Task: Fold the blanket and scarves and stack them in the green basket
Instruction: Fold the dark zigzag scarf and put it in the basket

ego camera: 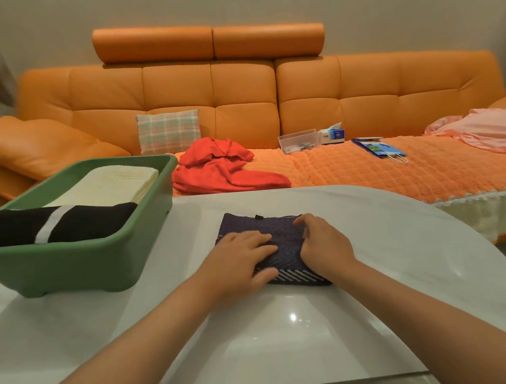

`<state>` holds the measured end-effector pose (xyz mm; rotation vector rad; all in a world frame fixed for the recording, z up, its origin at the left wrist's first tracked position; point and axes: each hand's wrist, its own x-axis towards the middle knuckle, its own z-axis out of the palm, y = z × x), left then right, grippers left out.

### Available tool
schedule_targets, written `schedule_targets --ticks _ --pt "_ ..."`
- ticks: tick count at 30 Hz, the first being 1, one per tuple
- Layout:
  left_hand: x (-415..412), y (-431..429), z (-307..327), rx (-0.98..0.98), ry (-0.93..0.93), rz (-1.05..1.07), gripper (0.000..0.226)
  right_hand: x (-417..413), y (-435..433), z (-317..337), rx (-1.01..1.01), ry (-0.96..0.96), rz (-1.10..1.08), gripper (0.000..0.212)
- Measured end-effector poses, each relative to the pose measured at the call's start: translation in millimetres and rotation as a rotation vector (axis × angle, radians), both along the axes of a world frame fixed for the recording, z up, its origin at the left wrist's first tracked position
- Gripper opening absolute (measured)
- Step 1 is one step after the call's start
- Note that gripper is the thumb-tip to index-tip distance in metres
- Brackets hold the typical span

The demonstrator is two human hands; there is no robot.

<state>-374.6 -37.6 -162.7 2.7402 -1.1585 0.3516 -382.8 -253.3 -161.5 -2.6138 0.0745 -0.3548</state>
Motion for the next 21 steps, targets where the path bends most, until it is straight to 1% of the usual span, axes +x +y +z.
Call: schedule_targets --ticks 1,2,3,5,6,7,8,9,11,13,14,16,17,18,20,21 --pt "-3 -1 -6 0.061 0.090 0.039 0.071 0 0 3 -0.127 -0.016 0.008 0.048" --pt "-4 -1 -12 0.093 0.136 0.060 0.076 0 0 5 -0.258 -0.073 0.037 0.051" --pt "-4 0 -15 0.100 0.141 0.064 0.078 1 0 7 -0.360 -0.153 0.107 0.052" --pt "-4 0 -14 0.099 0.122 0.048 0.080 0 1 5 -0.418 -0.297 0.326 0.047" --pt "-3 1 -12 0.100 0.116 0.040 0.081 -3 2 4 -0.411 -0.272 0.418 0.045" --pt "-3 3 -11 0.093 0.118 0.031 0.082 -7 3 2 -0.418 -0.191 0.460 0.049" --pt "-3 4 -10 0.066 0.124 0.021 0.082 -12 4 -1 -0.451 -0.103 0.470 0.057" --pt "-3 6 -10 0.025 0.129 0.013 0.082 -15 1 -3 -0.505 -0.063 0.463 0.066" --pt "-4 9 -7 -0.050 0.118 0.023 0.078 -19 -5 -3 -0.603 -0.066 0.488 0.076" --pt "-3 13 -2 -0.027 0.116 0.051 0.069 -22 -9 0 -0.665 -0.085 0.521 0.082" --pt "-3 15 0 0.010 0.131 0.050 0.068 -24 -9 3 -0.676 -0.082 0.520 0.079" --pt "-2 18 2 0.056 0.170 0.021 0.070 -27 -10 5 -0.655 -0.061 0.508 0.066" --pt "-1 19 3 0.051 0.197 0.014 0.069 -29 -10 8 -0.611 -0.041 0.510 0.056" --pt "-1 21 5 0.017 0.229 0.016 0.063 -30 -11 11 -0.530 -0.013 0.508 0.045" --pt "0 25 11 -0.113 0.310 0.056 0.037 -29 -20 19 -0.310 0.078 0.475 0.024" --pt "1 29 14 -0.188 0.347 0.081 0.023 -27 -25 23 -0.198 0.134 0.450 0.019"
